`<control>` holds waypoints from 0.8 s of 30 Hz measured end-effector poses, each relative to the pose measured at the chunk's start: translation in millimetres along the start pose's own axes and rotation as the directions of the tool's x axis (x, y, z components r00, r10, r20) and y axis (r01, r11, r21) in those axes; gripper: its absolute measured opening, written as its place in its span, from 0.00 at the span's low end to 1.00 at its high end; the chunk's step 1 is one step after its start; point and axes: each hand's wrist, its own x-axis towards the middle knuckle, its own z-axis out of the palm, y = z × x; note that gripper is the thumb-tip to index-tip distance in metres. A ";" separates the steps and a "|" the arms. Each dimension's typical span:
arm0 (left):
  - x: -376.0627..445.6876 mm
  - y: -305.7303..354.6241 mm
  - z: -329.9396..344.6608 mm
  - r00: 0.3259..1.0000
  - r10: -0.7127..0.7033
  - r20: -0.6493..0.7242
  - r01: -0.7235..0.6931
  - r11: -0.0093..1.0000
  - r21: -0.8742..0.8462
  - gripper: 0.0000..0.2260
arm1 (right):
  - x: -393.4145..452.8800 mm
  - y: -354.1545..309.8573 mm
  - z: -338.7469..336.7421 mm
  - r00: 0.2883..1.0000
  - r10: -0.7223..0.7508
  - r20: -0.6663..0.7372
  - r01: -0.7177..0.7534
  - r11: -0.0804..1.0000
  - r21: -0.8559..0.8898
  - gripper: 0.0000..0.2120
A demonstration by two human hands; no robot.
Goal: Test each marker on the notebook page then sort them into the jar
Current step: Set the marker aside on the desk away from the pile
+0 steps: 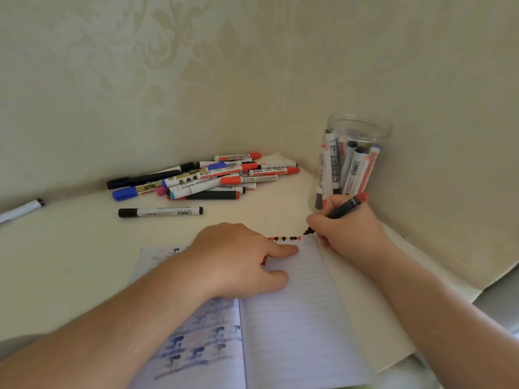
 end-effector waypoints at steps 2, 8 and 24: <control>0.1 0.4 -0.9 1.000 -0.007 0.007 0.007 1.000 0.004 0.23 | 0.7 -0.4 -0.2 1.000 -0.006 0.005 0.007 1.000 -0.013 0.13; -1.3 1.2 -1.6 1.000 -0.019 0.007 0.019 1.000 0.002 0.23 | 0.7 -1.8 -0.3 0.998 -0.027 0.054 0.030 0.998 -0.054 0.13; -4.1 3.8 -2.8 1.000 -0.027 -0.001 0.027 1.000 -0.007 0.23 | 1.9 1.1 2.2 0.998 -0.061 0.029 0.063 0.994 -0.092 0.13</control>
